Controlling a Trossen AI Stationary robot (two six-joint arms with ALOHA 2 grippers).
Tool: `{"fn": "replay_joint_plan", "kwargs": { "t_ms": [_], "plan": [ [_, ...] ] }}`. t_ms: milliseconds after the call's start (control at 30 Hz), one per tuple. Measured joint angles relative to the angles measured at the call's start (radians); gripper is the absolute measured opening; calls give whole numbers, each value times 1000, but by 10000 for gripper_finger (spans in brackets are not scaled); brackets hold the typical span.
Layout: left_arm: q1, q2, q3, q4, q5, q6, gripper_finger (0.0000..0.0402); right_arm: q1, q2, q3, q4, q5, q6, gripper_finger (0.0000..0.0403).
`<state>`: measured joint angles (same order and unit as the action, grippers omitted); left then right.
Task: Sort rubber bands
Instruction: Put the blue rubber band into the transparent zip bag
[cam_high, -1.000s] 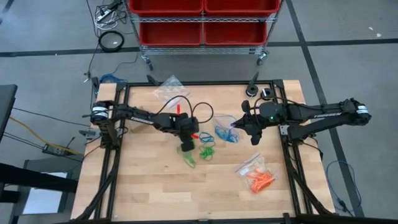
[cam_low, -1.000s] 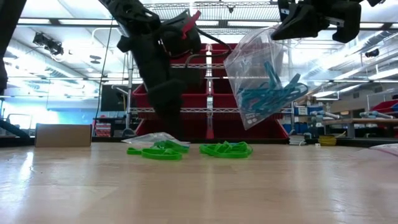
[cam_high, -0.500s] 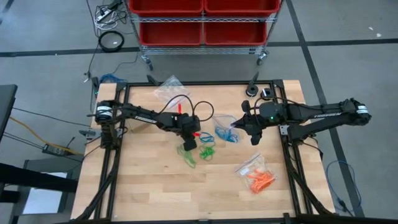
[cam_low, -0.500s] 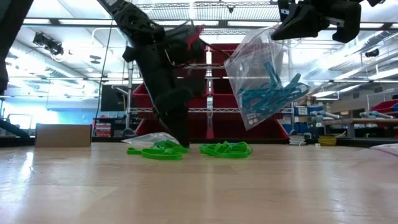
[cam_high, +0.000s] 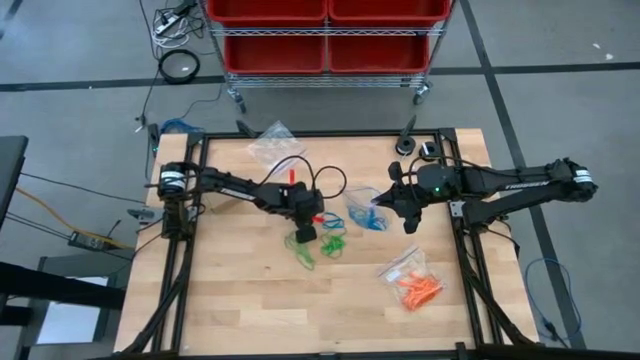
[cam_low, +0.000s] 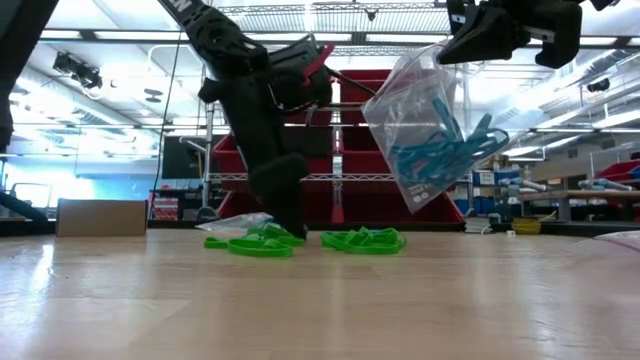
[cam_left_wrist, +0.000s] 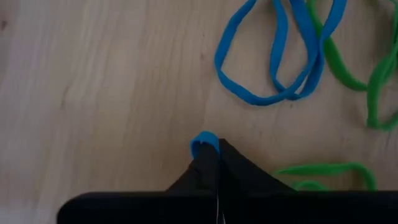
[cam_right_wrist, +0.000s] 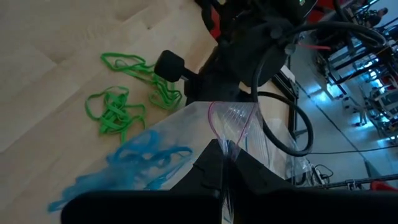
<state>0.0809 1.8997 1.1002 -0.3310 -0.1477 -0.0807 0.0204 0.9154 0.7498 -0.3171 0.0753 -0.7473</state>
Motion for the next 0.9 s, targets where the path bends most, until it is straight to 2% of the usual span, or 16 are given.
{"fn": "replay_joint_plan", "kwargs": {
  "t_ms": [167,333,433,567,733,900],
  "plan": [
    [-23,-58,1,-72,-4,-2,3,0,0,0,0,0,-3,0],
    [-60,-165,108,-165,-78,18,2,0,0,0,1,0,-14,0],
    [-84,-217,195,-150,-139,77,2,0,0,0,2,0,-22,0],
    [-103,-263,332,-38,-206,190,1,0,0,0,6,0,-26,0],
    [-93,-246,450,115,-180,313,1,0,0,0,11,0,-33,0],
    [-53,-197,495,125,-88,286,1,0,0,0,14,1,-33,0]
  ]
}}
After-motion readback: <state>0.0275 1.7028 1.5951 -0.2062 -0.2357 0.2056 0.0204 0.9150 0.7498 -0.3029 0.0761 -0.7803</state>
